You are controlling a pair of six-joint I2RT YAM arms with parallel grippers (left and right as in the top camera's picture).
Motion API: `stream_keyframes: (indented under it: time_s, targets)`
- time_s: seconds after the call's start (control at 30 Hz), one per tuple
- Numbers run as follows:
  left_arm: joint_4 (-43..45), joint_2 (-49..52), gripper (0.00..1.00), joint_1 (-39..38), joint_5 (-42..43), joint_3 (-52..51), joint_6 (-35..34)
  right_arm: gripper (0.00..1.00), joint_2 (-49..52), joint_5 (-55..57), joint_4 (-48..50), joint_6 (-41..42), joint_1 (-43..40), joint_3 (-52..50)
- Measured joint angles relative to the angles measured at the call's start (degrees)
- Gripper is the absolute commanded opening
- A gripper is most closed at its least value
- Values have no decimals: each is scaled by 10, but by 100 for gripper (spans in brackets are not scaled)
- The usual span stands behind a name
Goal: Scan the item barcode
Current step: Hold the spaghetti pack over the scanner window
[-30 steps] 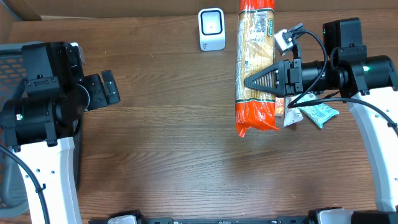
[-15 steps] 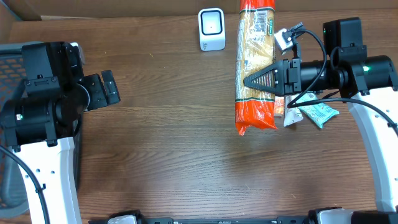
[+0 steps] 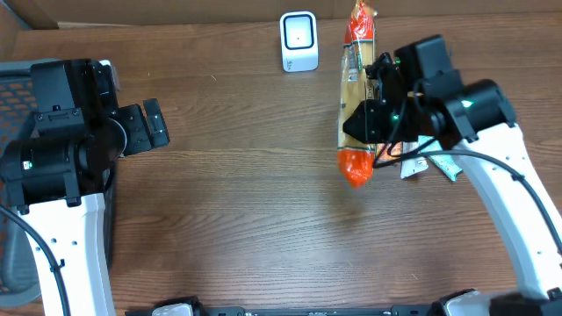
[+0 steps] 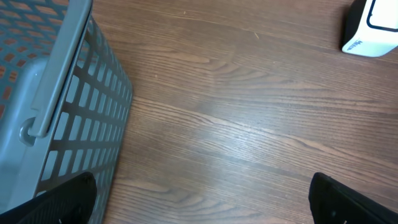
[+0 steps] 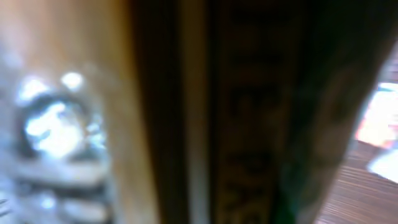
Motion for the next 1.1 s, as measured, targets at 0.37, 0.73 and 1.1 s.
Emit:
stream_keyframes:
  time_s: [0.37, 0.73, 1.1]
  targets:
    - [0, 0, 100, 0, 0, 0, 0, 4, 264, 390, -43, -12, 68, 284]
    - [0, 0, 100, 0, 0, 0, 0, 4, 453, 669, 197, -179, 95, 283]
    - [0, 0, 100, 0, 0, 0, 0, 4, 508, 714, 402, -373, 95, 283]
